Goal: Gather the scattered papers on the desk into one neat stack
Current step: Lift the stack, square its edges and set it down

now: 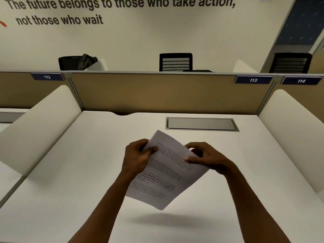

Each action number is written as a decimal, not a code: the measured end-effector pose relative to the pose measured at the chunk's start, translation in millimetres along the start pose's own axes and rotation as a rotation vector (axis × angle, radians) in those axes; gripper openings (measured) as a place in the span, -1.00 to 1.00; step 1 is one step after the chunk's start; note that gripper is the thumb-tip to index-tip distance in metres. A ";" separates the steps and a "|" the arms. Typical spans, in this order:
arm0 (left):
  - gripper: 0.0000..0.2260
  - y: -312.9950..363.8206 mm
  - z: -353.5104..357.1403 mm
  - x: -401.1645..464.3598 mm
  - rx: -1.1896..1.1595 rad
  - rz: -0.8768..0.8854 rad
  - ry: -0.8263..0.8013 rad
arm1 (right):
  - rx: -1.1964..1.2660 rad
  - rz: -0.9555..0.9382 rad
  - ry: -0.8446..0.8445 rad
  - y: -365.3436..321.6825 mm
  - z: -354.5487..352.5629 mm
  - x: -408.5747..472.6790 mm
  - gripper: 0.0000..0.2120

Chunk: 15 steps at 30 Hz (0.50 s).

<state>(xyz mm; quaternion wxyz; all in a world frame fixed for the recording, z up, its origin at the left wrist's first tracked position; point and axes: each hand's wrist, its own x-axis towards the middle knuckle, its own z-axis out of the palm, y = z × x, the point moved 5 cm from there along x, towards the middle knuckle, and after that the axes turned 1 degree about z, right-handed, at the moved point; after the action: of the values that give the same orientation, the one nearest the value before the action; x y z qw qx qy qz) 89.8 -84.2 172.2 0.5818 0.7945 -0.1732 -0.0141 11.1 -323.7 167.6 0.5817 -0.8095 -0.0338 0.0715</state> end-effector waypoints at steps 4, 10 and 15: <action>-0.85 -24.0 -17.7 -1.2 -0.301 -0.196 0.085 | 0.492 0.021 0.030 37.2 -6.1 -12.7 -0.25; -0.74 -72.8 -12.1 -8.7 -0.626 -0.560 0.162 | 0.487 0.137 0.045 72.1 69.1 -18.3 -0.46; -0.84 -123.1 -4.2 -20.7 -0.582 -0.755 0.224 | 0.433 0.203 0.271 95.5 91.5 -12.5 -0.65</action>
<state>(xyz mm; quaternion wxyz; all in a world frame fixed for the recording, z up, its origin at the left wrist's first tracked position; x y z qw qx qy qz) 103.1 -41.9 55.5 0.7492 0.6028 0.2017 -0.1862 -18.1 -270.4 49.5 0.7304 -0.6676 0.1417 0.0262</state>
